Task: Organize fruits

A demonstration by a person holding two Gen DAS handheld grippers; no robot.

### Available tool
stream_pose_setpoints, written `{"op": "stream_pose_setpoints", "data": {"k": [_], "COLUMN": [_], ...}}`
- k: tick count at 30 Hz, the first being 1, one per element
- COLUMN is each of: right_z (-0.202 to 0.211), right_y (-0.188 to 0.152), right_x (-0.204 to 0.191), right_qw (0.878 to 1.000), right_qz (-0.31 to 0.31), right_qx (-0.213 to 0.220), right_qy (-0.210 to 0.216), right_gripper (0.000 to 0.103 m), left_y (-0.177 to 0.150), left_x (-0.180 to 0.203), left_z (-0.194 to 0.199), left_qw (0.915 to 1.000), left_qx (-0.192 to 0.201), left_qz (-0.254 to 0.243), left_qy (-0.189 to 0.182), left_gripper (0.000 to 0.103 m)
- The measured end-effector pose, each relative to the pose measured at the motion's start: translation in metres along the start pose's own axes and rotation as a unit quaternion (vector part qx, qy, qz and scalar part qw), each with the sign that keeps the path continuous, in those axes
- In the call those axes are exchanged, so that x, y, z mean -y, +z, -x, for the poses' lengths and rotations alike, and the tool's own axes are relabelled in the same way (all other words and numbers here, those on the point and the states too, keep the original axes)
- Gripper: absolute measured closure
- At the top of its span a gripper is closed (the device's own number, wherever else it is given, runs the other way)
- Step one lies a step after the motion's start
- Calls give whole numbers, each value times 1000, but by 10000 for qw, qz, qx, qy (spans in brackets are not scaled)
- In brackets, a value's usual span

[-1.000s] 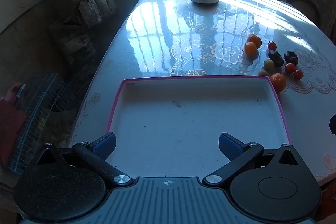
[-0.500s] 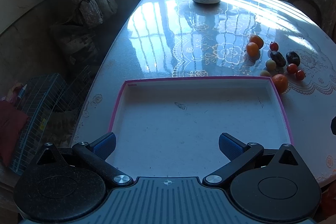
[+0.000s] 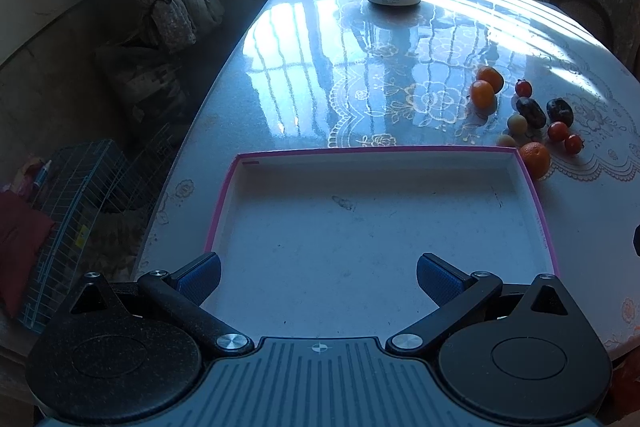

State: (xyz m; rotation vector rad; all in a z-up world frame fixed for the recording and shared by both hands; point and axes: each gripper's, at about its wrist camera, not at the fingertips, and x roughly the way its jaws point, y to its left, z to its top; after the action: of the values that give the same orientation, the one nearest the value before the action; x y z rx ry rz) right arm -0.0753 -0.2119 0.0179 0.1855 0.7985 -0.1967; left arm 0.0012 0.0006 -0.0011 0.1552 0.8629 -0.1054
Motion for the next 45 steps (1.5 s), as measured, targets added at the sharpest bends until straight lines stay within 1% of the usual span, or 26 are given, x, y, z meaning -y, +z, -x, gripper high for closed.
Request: {"op": "stream_pose_setpoints", "data": {"k": [3,10,17,25,27,30,34,37,39,41,42,43,45], "right_z": [0,0,0,-2,-3,-5,-13,-28,-45,-61,-70,-79,-98], "right_y": [0,1,1,2,2,3,8,16,22,25,28,30,35], "right_x": [0,1,1,0,1,5,10,12,13,16,19,23,33], "right_qw": [10000,10000,10000,10000,10000,9999,9999,9992,9976,9952,9935,9925,9926], "right_qz": [6,-20,-23,-15,-20,-69,-47,148,296,410,417,372,188], "right_qx": [-15,-19,-22,-43,-40,-33,51,228,257,376,444,448,332], "right_qy": [-5,-15,-15,-6,-16,-74,-123,-297,-569,-809,-957,-1075,-1153], "right_gripper": [0,0,0,0,0,0,0,0,0,0,0,0,0], "left_y": [1,2,2,3,3,5,9,9,9,7,7,9,10], "left_x": [0,1,1,1,2,4,2,-1,-4,-8,-10,-12,-17], "left_z": [-1,-1,1,0,0,0,2,1,-1,-4,-5,-9,-16], "left_qw": [9999,9997,9998,9997,9997,9995,9997,9999,9999,9999,10000,9999,10000], "left_qx": [-89,-221,-134,-163,-137,-199,-151,-88,-57,46,32,100,46], "left_qz": [25,-65,-137,-166,-185,-263,-183,-127,-120,-84,-67,-43,21], "left_qy": [-49,44,103,102,77,31,-33,-41,-55,-39,-32,14,49], "left_gripper": [0,0,0,0,0,0,0,0,0,0,0,0,0]}}
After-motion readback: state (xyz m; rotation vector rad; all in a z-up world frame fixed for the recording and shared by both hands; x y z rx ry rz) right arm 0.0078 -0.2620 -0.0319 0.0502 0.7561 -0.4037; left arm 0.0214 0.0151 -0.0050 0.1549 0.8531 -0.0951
